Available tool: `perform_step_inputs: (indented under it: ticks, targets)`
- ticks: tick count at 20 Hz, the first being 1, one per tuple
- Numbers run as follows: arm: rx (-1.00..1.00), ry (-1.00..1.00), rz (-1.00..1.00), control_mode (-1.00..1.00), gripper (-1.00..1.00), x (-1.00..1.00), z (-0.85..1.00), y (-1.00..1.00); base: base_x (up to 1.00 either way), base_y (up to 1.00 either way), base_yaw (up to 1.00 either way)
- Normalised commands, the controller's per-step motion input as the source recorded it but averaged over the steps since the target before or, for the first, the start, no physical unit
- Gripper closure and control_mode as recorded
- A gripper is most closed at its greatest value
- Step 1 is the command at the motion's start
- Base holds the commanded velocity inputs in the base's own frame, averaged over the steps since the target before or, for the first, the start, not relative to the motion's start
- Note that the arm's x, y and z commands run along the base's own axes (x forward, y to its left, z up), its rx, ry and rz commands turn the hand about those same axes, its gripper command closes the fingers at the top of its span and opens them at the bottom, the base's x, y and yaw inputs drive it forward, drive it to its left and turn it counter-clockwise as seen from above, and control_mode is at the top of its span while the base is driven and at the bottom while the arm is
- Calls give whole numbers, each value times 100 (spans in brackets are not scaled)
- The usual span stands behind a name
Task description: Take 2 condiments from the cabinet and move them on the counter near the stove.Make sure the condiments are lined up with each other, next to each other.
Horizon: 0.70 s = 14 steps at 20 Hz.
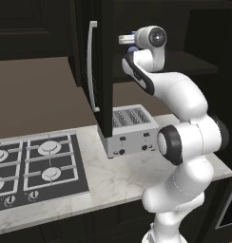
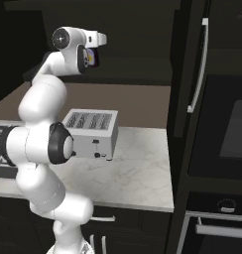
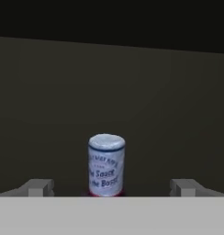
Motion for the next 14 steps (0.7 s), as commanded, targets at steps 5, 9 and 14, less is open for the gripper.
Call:
perform_step_inputs:
  ticks: [5,9,14]
  targets:
    - [0,0,-1,-100,-100,10,0,0,0,0,0]
    - [0,0,-2,-100,-100,10,0,0,0,0,0]
    - [0,0,-1,-100,-100,8,0,0,0,0,0]
